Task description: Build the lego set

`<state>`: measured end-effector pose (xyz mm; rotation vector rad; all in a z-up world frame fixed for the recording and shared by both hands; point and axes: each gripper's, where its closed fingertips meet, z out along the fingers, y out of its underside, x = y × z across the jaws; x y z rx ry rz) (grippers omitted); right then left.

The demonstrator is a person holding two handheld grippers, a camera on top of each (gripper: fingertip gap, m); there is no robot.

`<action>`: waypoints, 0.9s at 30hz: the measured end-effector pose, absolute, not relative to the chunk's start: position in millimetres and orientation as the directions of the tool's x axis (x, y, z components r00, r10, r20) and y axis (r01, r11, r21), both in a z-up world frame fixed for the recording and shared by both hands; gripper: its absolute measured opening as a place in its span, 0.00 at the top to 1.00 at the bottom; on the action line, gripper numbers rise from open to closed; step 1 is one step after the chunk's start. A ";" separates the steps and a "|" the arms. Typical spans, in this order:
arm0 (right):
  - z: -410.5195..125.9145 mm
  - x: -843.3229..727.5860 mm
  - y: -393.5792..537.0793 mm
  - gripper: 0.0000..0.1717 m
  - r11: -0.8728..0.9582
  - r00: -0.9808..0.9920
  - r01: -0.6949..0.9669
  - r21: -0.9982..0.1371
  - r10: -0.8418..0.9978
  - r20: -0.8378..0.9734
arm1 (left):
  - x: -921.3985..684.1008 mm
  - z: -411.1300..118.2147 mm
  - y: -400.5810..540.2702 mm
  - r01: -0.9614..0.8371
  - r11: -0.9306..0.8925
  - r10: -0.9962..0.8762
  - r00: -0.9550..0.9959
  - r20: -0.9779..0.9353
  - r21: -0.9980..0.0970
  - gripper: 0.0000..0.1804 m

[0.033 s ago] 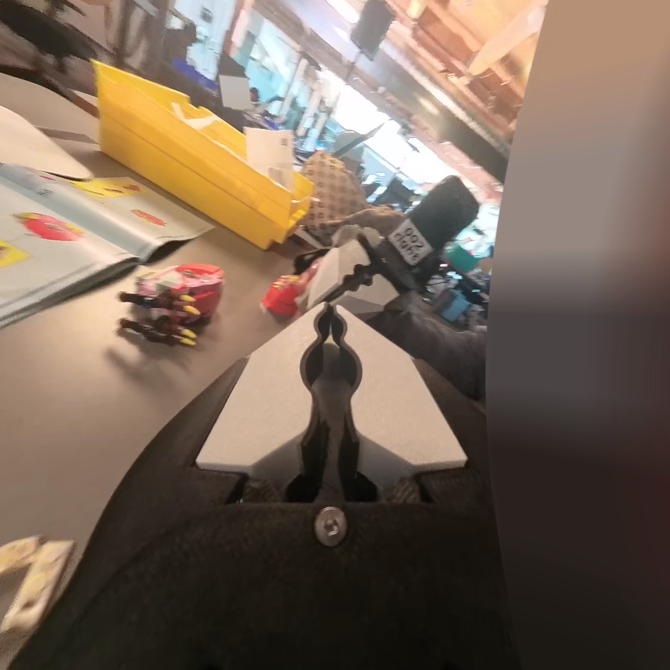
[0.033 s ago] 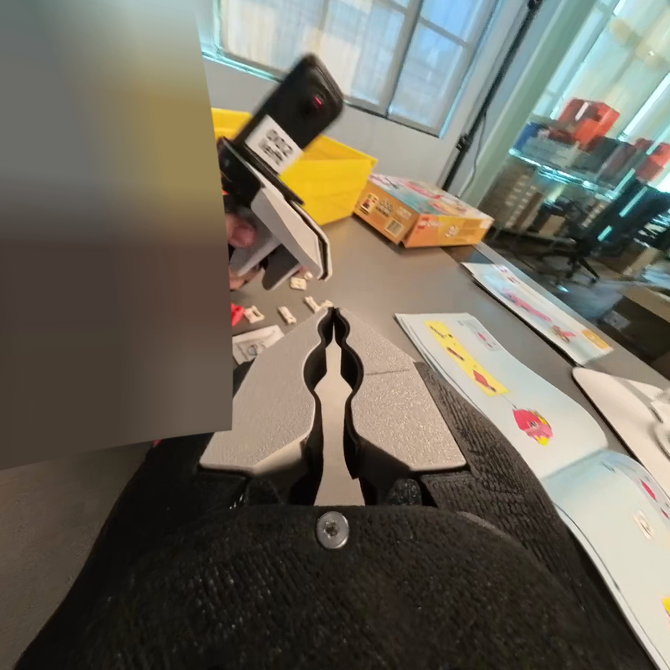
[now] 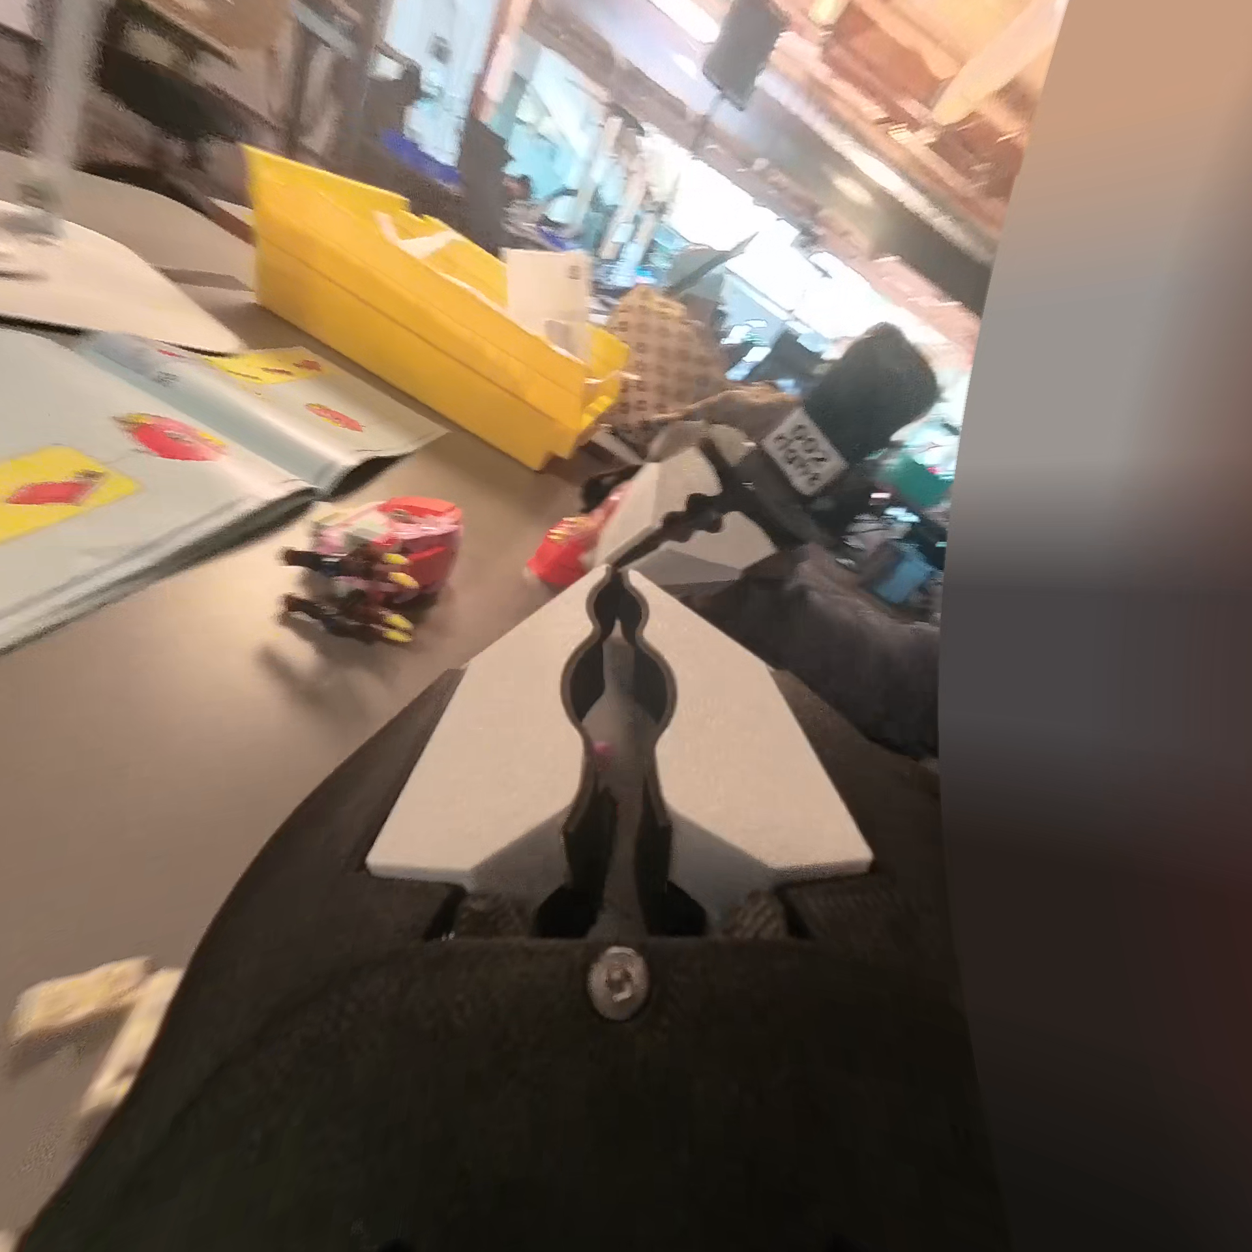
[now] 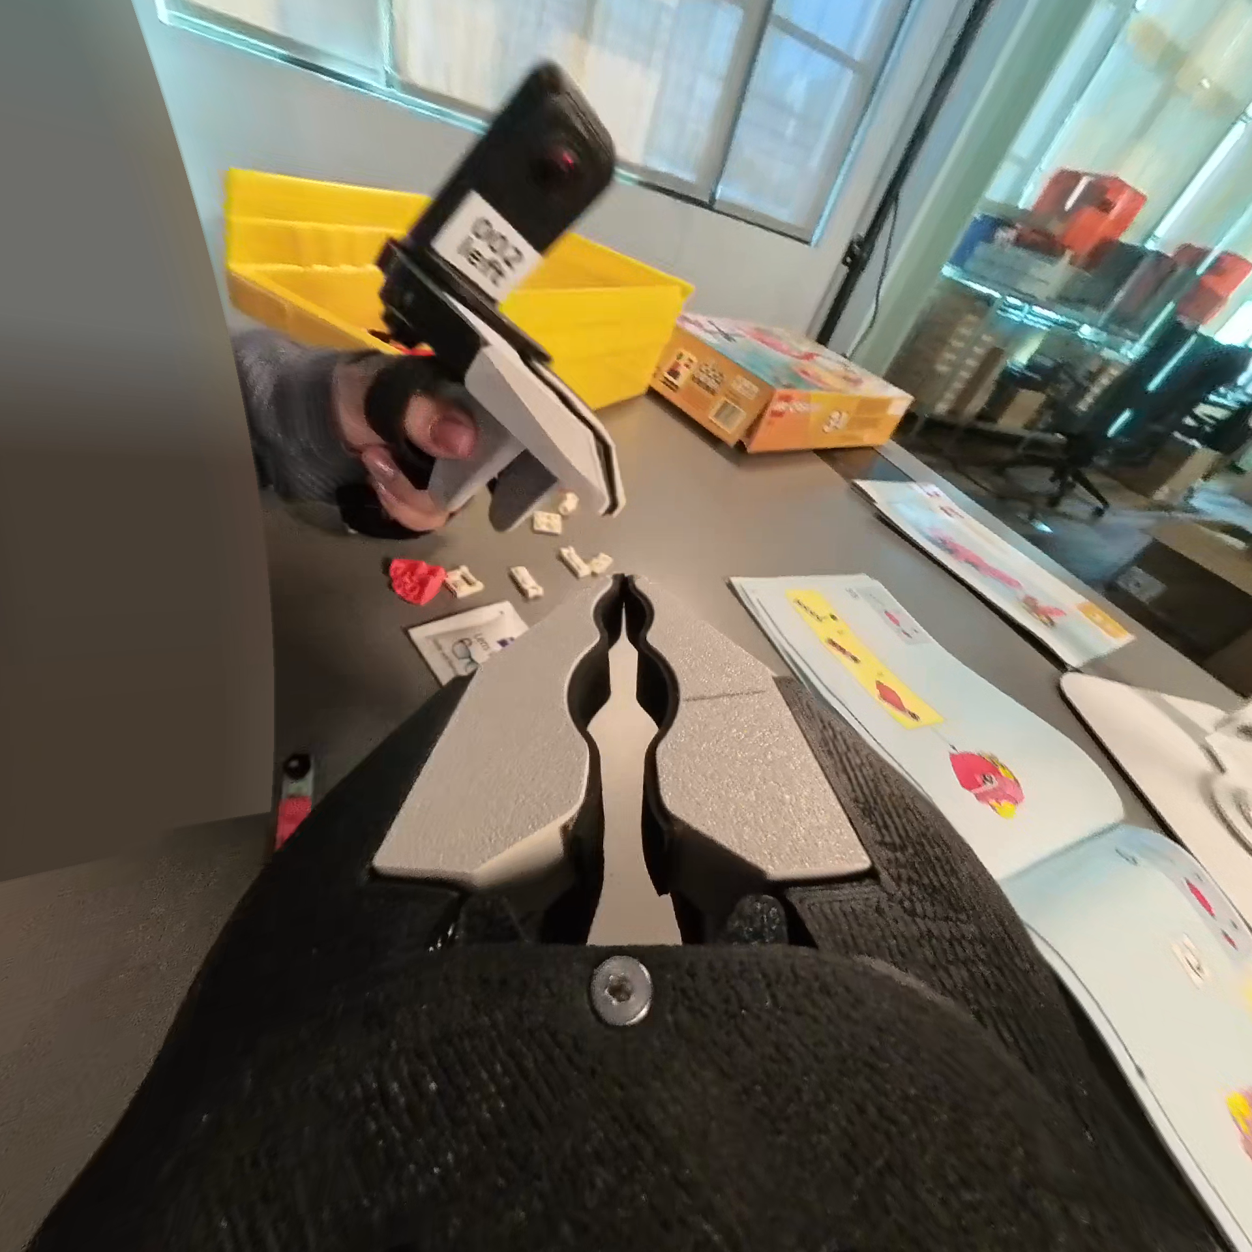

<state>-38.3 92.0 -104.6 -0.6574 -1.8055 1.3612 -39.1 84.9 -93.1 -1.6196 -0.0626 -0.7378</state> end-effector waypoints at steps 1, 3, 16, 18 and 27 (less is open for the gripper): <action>-106.6 -40.0 94.9 1.00 0.296 -0.567 -0.025 -0.955 0.783 0.257 | -48.6 -95.2 85.7 0.415 -0.185 -0.305 0.837 0.454 -0.891 1.00; -112.9 -41.1 95.8 1.00 0.291 -0.581 0.019 -0.956 0.782 0.226 | -64.4 -94.0 84.5 0.380 -0.135 -0.213 0.891 0.402 -0.915 1.00; -179.3 -18.0 60.1 0.90 0.434 -0.747 0.438 -0.787 0.662 -0.050 | -85.8 -96.1 83.0 0.268 -0.101 -0.035 0.962 0.272 -0.958 0.99; -188.8 -20.3 59.9 0.90 0.501 -0.744 0.459 -0.734 0.669 -0.009 | -84.1 -97.5 84.0 0.255 -0.111 -0.035 0.965 0.260 -0.961 1.00; -194.6 -22.6 66.9 0.97 0.538 -0.687 0.544 -0.644 0.727 0.027 | -77.5 -91.2 82.7 0.162 -0.102 -0.046 0.985 0.168 -0.981 0.99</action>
